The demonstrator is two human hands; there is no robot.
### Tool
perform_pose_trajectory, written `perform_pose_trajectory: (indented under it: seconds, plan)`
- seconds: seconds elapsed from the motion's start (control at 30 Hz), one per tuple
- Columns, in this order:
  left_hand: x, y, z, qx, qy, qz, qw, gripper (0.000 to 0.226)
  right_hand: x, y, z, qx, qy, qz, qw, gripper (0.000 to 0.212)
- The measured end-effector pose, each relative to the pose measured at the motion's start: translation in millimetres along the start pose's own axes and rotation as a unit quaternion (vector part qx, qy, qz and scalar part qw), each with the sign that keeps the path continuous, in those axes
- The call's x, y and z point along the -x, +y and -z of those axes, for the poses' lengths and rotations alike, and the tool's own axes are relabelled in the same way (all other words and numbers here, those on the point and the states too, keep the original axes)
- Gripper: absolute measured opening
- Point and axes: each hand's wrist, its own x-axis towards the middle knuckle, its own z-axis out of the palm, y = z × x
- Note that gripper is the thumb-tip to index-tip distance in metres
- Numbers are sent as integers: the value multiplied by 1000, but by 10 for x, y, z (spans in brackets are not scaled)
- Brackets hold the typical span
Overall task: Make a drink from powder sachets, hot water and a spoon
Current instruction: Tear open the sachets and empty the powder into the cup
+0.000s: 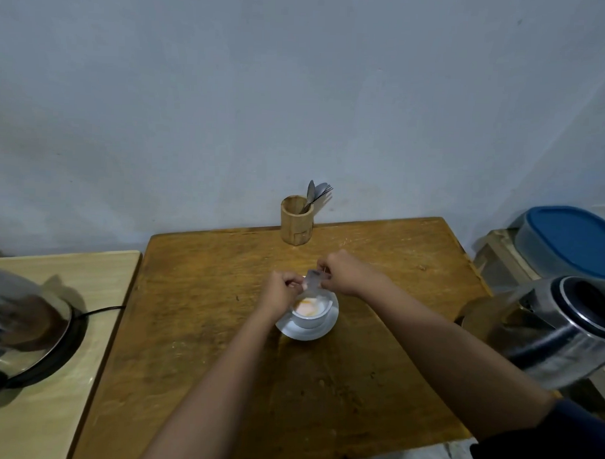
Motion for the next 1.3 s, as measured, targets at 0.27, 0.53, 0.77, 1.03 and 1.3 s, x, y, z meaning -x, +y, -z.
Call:
perform_pose_trajectory:
  seconds: [0.27,0.53,0.77,1.03,1.3]
  plan:
    - [0,-18,88,-20,-31,6,999,10,-50,-66,-7,60,-7,2,998,12]
    - [-71,21,207,-114,-79,-38,990,27,-76,-177,-29,133,-6,26,991,13]
    - [-85,-37,207,-91,-65,-44,993,9,-107,-170,-62,159,3,27,987,17]
    - [-77,-40,177,-93,-61,-41,993,11,-127,-142,-52,200,-8,41,979,21]
    - [-91,-55,153,-80,-43,-24,996,11,-100,-115,-30,167,-4,48,985,16]
